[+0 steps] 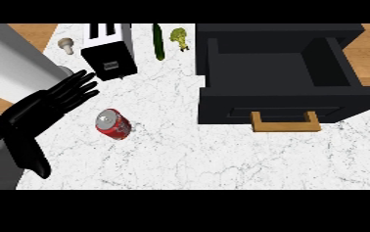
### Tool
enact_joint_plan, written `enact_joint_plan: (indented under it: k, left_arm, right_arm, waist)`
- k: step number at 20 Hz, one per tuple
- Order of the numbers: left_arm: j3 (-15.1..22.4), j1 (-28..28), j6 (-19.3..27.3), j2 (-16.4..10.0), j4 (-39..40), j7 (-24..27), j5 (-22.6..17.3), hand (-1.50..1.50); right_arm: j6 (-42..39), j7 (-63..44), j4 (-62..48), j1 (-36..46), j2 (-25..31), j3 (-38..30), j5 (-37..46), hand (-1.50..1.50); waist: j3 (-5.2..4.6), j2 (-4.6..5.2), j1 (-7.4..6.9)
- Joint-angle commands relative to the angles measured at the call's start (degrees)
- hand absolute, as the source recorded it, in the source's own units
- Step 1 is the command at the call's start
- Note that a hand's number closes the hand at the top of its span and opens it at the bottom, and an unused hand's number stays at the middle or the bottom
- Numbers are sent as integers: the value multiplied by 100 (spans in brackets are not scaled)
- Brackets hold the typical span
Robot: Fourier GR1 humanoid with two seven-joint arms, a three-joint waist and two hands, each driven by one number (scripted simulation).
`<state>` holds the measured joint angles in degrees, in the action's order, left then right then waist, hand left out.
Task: Pick up the can, place it into the drawer and close the drawer
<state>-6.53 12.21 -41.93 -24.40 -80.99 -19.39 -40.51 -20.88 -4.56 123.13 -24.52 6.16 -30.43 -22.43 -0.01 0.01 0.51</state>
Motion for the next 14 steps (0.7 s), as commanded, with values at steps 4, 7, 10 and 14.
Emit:
enact_joint_plan:
  k: [4,7,10,14]
  left_arm:
    - [-52,-15,-51,441,558,692,1137,-150]
    - [-211,241,-417,368,1315,1284,1529,-150]
    - [-206,16,-210,494,1233,1649,1956,-150]
    - [-209,652,162,689,2307,2401,2759,-150]
  right_arm:
    - [-203,-146,-158,266,157,-343,-225,-150]
    - [-476,-56,-90,-71,47,-583,-398,-150]
    - [-353,-79,148,-16,-372,-228,77,-150]
    - [-741,-6,121,-324,-282,-600,-330,-150]
  waist:
    - [-1,2,-11]
    - [-2,2,14]
    - [-1,-2,-15]
    - [-3,5,46]
